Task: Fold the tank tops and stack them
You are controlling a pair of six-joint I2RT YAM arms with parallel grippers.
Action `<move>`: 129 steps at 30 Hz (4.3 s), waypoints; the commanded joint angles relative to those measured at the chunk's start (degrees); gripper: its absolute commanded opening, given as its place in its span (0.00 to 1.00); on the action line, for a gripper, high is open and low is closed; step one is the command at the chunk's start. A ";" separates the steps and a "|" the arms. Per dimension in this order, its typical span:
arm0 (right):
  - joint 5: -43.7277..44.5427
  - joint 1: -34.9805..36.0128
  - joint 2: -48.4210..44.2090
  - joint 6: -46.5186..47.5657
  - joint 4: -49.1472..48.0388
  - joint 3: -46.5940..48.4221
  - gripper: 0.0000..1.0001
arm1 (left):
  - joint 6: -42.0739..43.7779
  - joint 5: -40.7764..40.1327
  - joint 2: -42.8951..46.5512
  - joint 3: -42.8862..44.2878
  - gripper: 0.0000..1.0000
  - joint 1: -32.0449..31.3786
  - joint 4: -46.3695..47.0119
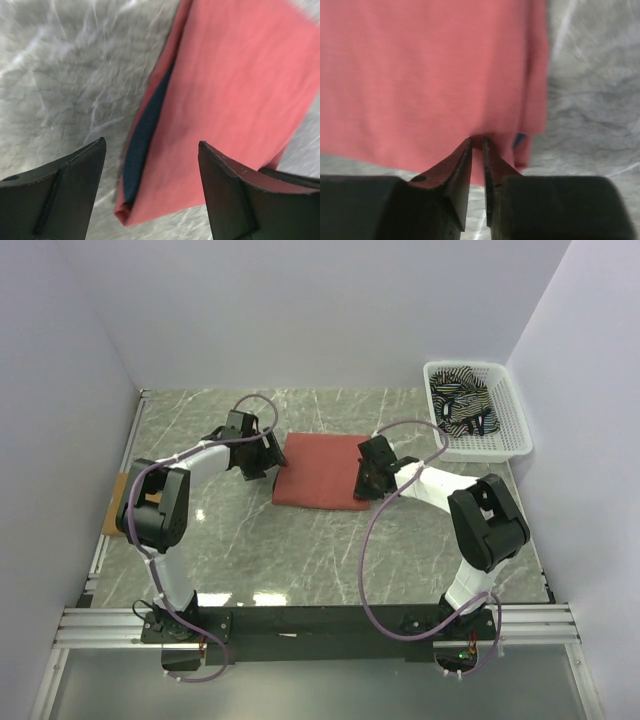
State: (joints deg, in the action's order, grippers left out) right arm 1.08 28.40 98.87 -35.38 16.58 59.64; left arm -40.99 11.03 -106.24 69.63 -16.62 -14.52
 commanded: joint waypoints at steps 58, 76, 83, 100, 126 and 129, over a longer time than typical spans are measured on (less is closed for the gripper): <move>-15.32 -4.32 -19.68 0.48 -8.67 -5.67 0.53 | 26.83 -54.44 22.03 1.21 0.00 11.25 -32.33; -13.13 -4.41 -17.48 2.06 -9.28 -6.46 0.53 | 15.03 -58.49 16.87 6.03 0.43 28.04 -31.95; -9.61 -7.13 -18.71 3.21 -6.04 -3.14 0.64 | 8.56 -50.95 19.65 12.29 0.99 28.40 -31.72; 17.10 -30.59 8.50 -1.36 5.22 42.90 0.71 | 5.31 -8.84 43.04 -9.04 0.99 -3.32 -12.20; 4.63 -39.65 46.84 -21.49 2.85 69.91 0.70 | 10.41 -3.73 34.43 -8.01 0.99 -7.90 -11.05; 4.46 -39.83 48.25 -22.10 2.14 69.65 0.68 | 10.58 -4.08 33.55 -8.10 0.99 -7.90 -11.23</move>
State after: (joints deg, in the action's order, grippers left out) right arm 5.56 -10.83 144.90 -56.01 20.14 127.52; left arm -31.97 6.28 -72.23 59.51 -24.56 -27.42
